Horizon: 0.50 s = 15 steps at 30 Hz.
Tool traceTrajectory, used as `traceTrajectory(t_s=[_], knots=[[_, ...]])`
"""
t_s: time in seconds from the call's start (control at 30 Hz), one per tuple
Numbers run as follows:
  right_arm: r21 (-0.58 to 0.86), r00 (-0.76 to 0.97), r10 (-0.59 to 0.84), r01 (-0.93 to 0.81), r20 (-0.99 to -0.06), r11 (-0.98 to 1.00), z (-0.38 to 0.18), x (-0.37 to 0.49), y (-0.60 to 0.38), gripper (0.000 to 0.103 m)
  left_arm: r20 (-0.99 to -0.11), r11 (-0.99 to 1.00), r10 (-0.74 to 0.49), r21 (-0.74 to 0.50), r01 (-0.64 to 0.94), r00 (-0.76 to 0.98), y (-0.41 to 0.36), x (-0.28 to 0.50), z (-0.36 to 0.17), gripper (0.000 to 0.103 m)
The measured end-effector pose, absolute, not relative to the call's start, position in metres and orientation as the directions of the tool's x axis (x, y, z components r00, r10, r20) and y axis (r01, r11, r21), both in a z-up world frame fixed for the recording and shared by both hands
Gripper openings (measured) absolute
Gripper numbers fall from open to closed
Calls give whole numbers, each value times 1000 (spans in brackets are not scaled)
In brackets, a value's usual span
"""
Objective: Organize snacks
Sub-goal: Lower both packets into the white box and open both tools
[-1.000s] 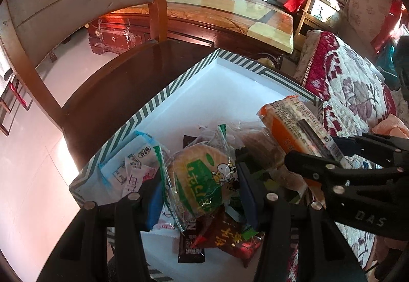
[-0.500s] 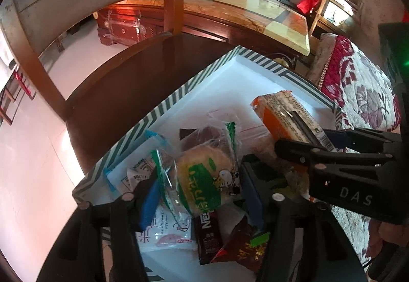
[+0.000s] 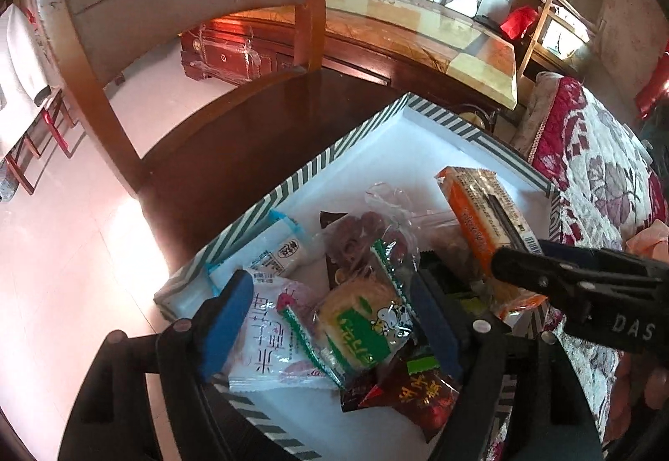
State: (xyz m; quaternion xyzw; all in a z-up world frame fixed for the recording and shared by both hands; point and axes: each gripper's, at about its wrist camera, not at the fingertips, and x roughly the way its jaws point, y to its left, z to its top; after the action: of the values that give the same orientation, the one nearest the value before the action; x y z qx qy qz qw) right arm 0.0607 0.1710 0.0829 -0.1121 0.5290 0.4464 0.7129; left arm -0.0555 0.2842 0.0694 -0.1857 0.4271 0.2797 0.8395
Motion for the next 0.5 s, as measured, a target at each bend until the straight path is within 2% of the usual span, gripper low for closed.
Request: traceTrajectory(t_s=[0.5], knots=[[293,118,543,-738,-832,609,99,38,92,61,-799,849,267,-70,-524,539,223,-41,86,82]])
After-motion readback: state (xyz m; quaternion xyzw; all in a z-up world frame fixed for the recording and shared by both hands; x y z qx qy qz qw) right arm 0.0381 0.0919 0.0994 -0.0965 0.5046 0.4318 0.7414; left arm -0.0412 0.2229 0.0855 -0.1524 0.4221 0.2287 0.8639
